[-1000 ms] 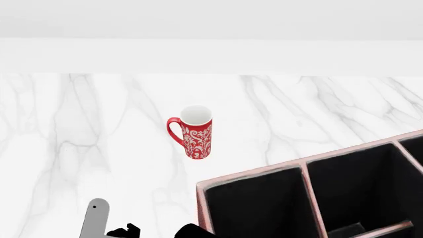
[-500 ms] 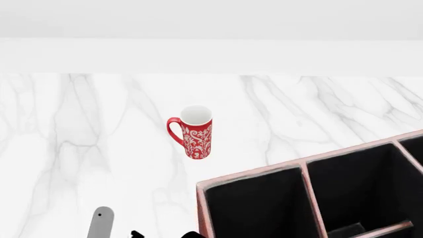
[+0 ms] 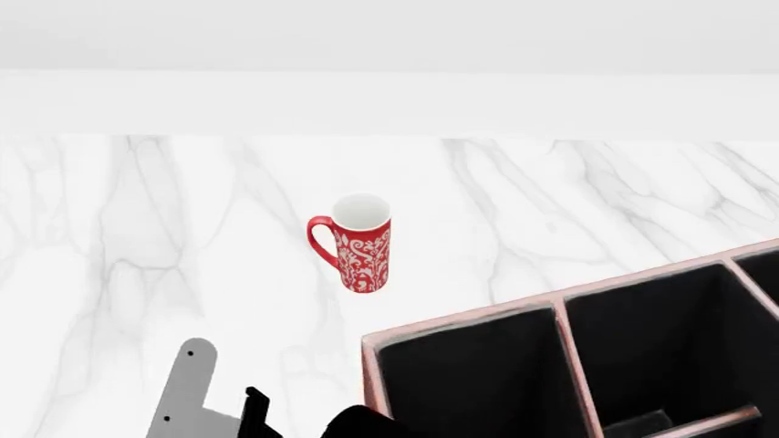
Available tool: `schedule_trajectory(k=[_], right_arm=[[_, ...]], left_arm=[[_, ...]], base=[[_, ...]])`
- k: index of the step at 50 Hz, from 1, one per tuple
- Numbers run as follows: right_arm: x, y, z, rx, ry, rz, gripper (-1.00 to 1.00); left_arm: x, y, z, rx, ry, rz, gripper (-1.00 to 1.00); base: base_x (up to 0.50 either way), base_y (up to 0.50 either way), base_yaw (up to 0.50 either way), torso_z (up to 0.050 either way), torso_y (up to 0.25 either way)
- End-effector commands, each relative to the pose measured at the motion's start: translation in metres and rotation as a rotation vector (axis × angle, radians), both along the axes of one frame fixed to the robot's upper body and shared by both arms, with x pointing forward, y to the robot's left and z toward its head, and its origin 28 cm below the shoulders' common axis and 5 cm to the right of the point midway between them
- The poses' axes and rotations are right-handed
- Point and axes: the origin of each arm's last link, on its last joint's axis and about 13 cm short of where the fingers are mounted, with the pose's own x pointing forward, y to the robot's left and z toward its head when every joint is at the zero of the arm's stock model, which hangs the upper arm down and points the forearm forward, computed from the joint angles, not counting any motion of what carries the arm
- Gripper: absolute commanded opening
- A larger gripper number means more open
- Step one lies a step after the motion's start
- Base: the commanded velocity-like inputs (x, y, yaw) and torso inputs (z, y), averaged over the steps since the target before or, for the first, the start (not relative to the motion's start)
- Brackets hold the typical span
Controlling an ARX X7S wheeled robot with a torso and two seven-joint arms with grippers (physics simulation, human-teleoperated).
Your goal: Pick up the book and place it in the right compartment of the caddy.
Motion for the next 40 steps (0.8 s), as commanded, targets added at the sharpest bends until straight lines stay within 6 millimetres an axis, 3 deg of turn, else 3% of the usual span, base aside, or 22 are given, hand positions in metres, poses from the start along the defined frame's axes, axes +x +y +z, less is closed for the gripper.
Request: schedule_trajectory(k=[1, 17, 34, 40], right_arm=[[-0.002, 0.0, 0.031, 0.075, -0.049, -0.022, -1.0], [-0.003, -0.001, 0.049, 0.093, -0.095, -0.049, -1.0], [-0.007, -0.016, 0.13, 0.176, -0.1, -0.197, -1.0], [-0.01, -0.018, 0.146, 0.192, -0.112, -0.225, -1.0]], left_arm=[[0.001, 0.0, -0.002, -0.004, 0.003, -0.002, 1.0], [0.0, 0.0, -0.004, -0.008, 0.003, -0.005, 1.0], [-0.002, 0.001, -0.001, -0.008, -0.008, -0.003, 1.0], [-0.001, 0.001, -0.002, -0.009, -0.009, -0.005, 1.0]], base=[[0.0, 0.0, 0.0, 0.0, 0.0], [0.0, 0.0, 0.0, 0.0, 0.001], [0.0, 0.0, 0.0, 0.0, 0.001], [0.0, 0.0, 0.0, 0.0, 0.002]])
